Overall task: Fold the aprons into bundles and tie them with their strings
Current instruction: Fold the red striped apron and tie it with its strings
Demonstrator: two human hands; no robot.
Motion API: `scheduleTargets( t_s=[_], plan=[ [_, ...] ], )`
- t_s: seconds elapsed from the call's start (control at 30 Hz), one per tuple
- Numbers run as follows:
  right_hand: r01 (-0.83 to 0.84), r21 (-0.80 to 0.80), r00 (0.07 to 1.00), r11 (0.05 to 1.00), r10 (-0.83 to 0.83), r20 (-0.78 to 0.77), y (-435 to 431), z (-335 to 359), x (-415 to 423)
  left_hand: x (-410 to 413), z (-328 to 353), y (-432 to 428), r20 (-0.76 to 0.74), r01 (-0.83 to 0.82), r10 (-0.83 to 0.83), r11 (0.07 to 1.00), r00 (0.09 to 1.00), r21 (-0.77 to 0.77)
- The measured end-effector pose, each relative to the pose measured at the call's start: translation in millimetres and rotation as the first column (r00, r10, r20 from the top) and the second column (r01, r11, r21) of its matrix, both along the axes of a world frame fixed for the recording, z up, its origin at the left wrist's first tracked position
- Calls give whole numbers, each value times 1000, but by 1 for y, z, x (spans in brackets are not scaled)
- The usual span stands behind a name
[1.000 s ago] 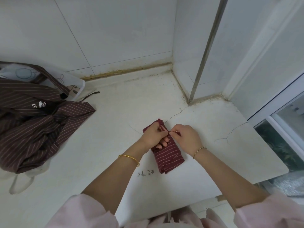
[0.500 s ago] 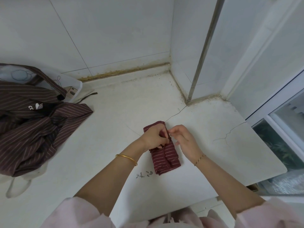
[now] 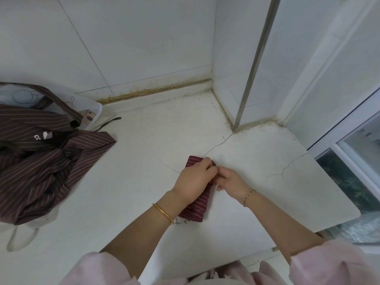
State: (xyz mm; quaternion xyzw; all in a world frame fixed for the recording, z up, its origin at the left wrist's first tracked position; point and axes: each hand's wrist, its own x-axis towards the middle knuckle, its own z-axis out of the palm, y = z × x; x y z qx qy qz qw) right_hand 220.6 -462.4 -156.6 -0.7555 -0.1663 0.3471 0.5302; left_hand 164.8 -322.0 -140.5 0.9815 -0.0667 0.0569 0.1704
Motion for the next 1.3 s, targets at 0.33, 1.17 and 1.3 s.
scheduleTargets(
  t_s=[0.33, 1.17, 1.3],
  plan=[
    [2, 14, 1000, 1000, -2, -2, 0, 2, 17, 1, -7, 17, 35, 61, -58, 996, 998, -67],
    [-57, -323, 982, 945, 111, 151, -1, -9, 23, 7, 4, 42, -165, -59, 56, 998, 985, -12],
    [-9, -541, 951, 841, 175, 255, -8, -14, 28, 1, 7, 43, -203, -19, 52, 986, 978, 163]
  ],
)
